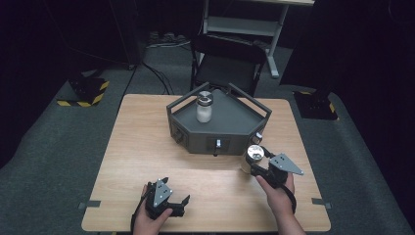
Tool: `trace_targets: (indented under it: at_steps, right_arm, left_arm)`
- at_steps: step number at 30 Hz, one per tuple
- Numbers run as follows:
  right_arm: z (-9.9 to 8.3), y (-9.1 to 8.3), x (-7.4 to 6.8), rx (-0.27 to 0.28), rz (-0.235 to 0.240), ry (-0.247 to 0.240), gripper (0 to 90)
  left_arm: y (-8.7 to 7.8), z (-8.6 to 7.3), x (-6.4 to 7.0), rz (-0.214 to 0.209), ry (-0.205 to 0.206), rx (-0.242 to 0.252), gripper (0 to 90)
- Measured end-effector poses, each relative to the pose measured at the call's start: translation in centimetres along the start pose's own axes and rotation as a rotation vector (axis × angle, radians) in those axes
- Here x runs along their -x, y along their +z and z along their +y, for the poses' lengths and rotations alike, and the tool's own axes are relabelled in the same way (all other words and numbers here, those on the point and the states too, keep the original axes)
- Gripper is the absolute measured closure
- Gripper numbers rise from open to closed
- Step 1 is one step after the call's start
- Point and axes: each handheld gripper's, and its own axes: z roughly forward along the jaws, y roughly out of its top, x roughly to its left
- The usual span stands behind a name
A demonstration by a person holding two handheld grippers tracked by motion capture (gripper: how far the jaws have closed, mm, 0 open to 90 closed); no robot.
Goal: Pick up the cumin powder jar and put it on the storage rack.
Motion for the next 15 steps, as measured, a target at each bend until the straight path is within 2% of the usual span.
trace_targets:
  at_steps: [15]
  right_arm:
    - [2.4, -1.6, -0.4, 0.041, 0.007, -0.013, 35.1]
  left_arm:
    - [0.0, 0.0, -0.1, -0.005, -0.004, 0.0, 0.8]
